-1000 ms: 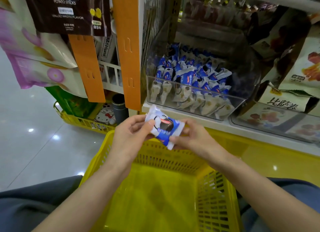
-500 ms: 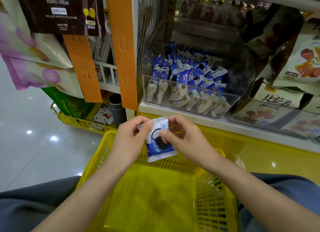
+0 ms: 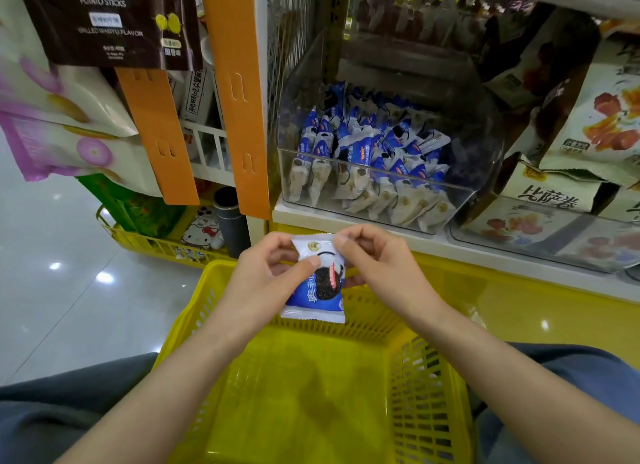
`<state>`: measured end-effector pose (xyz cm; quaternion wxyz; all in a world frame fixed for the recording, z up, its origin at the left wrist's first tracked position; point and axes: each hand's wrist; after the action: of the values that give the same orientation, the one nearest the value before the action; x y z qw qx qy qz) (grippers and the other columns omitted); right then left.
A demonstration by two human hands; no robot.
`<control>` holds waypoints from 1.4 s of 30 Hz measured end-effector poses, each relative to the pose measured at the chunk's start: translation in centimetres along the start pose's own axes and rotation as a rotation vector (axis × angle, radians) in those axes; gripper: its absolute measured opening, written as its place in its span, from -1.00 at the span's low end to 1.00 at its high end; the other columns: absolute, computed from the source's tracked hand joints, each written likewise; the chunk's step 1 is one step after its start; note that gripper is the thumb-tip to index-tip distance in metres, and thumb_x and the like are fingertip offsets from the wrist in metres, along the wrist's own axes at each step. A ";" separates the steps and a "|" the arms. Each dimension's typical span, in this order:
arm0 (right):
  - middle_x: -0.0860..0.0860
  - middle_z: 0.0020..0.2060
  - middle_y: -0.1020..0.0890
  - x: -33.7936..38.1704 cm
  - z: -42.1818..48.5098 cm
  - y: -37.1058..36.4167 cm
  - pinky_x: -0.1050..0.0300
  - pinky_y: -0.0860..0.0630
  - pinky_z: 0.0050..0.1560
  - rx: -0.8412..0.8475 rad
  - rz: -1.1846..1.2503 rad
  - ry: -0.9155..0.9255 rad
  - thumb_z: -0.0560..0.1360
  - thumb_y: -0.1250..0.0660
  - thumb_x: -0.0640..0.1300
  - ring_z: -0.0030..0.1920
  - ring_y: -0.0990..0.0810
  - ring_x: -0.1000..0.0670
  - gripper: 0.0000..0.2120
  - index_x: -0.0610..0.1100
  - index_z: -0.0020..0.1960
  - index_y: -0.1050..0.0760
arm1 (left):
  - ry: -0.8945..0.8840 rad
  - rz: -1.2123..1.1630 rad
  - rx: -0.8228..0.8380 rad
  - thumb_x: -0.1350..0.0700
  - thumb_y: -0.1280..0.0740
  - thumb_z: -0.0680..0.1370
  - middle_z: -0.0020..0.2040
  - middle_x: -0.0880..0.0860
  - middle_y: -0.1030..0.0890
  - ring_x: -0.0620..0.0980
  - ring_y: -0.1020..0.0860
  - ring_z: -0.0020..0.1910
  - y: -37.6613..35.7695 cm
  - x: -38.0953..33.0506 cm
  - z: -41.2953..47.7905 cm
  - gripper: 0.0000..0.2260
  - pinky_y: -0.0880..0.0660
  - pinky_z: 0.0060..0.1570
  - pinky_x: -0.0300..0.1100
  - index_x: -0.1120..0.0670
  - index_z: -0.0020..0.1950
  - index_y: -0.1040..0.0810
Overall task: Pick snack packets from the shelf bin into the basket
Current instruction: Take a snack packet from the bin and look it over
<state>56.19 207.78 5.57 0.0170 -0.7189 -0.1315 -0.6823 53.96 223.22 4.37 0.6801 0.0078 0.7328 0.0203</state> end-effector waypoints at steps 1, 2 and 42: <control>0.00 -0.29 -0.61 0.0 -0.1 0.1 0.14 -0.61 -0.29 0.018 -0.048 0.016 0.49 -0.33 -0.16 -0.30 -0.57 0.11 -0.92 -0.05 -0.18 -0.53 | -0.005 0.025 0.013 0.22 -0.40 0.45 -0.15 0.02 -0.64 -0.13 -0.61 -0.22 0.1 -0.2 -0.1 -0.86 -0.51 -0.31 -0.37 0.07 -0.03 -0.55; -0.01 -0.28 -0.62 0.1 -0.2 0.1 0.10 -0.62 -0.26 0.027 -0.090 0.032 0.48 -0.35 -0.14 -0.28 -0.58 0.08 -0.93 -0.04 -0.19 -0.54 | -0.012 0.043 0.027 0.23 -0.40 0.45 -0.13 0.04 -0.64 -0.10 -0.62 -0.18 0.2 -0.2 -0.1 -0.85 -0.52 -0.27 -0.36 0.07 -0.01 -0.55; -0.09 -0.17 -0.59 0.5 -0.4 -1.7 0.25 -0.57 -0.24 0.002 0.102 -0.138 0.47 -0.36 -0.19 -0.27 -0.58 0.11 -0.98 -0.11 -0.10 -0.55 | 0.075 -0.213 -0.135 0.03 -0.32 0.49 -0.14 0.07 -0.69 0.03 -0.67 -0.13 -0.8 0.3 -0.5 -0.83 -0.61 -0.13 -0.12 0.06 -0.05 -0.65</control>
<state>55.41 209.41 5.80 0.0433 -0.7700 -0.0965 -0.6292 53.43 222.45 4.03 0.6496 -0.1166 0.7512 -0.0026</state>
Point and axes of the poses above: each hand's wrist, its own z-axis towards the middle knuckle, its own y-axis out of the back of the hand, x = y × z
